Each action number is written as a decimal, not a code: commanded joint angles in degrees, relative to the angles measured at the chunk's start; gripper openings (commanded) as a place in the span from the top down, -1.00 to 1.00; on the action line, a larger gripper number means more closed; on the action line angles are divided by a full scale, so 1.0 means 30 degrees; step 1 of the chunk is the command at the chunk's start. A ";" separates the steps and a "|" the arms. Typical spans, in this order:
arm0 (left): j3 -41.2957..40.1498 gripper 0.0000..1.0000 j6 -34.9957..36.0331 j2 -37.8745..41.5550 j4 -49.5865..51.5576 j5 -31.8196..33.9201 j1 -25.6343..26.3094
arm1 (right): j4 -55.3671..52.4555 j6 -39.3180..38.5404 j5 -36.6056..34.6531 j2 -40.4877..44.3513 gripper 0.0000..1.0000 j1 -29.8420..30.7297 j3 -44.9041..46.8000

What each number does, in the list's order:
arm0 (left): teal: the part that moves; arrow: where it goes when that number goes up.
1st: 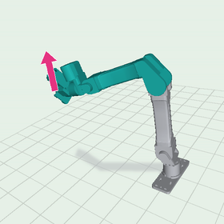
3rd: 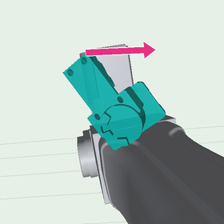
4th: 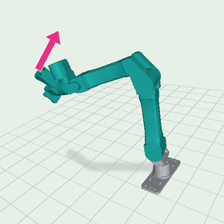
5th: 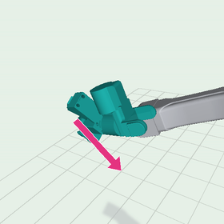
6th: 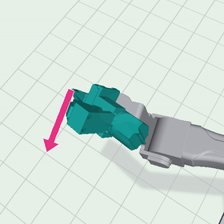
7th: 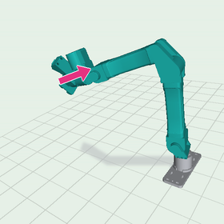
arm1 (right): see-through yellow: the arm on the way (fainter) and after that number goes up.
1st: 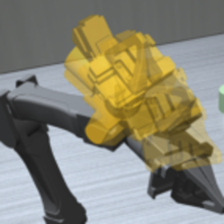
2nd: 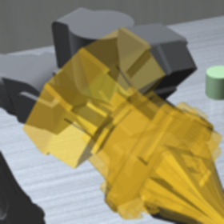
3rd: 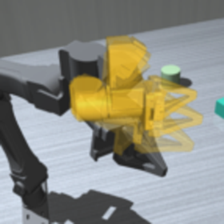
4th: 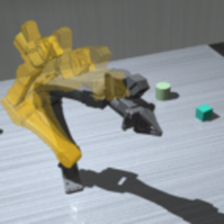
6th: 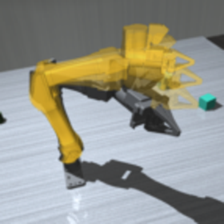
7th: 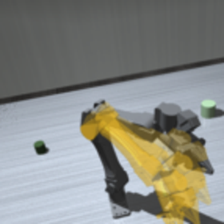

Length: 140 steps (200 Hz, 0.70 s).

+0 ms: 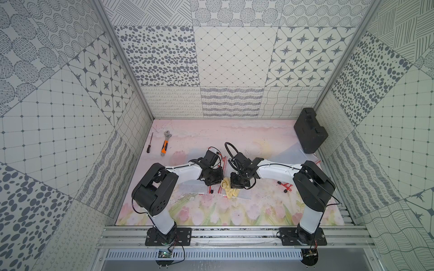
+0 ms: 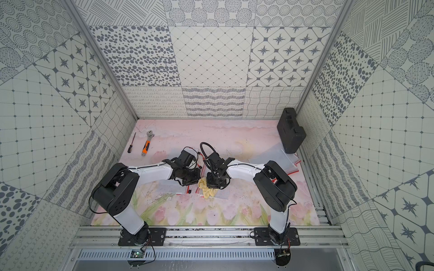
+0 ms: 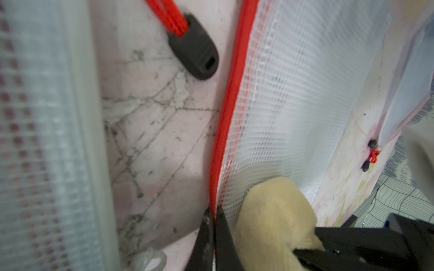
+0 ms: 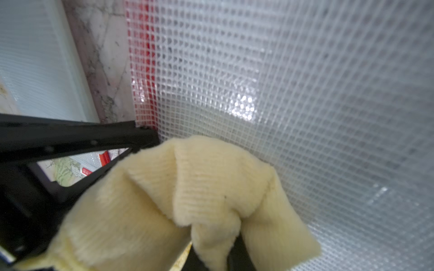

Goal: Wipe the document bag
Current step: Wipe the dirt from the document bag.

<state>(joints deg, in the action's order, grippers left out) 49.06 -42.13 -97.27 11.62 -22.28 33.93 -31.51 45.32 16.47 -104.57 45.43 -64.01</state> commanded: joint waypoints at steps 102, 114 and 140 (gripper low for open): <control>0.0486 1.00 -0.1430 -0.0326 -0.0180 0.0687 0.0729 | -0.2183 -0.1188 -0.0920 -0.1247 1.00 -0.0477 -0.0842; 0.0580 1.00 -0.1467 -0.0442 -0.0220 0.0675 0.0796 | -0.1582 -0.0600 -0.0316 -0.2039 1.00 0.0460 -0.1119; 0.0618 1.00 -0.1415 -0.0483 -0.0201 0.0717 0.0933 | -0.0248 0.0193 0.0173 -0.2135 1.00 0.0452 0.0262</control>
<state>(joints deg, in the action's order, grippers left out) 50.13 -45.67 -98.08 10.96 -20.91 35.73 -32.64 42.30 14.94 -107.74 47.31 -68.16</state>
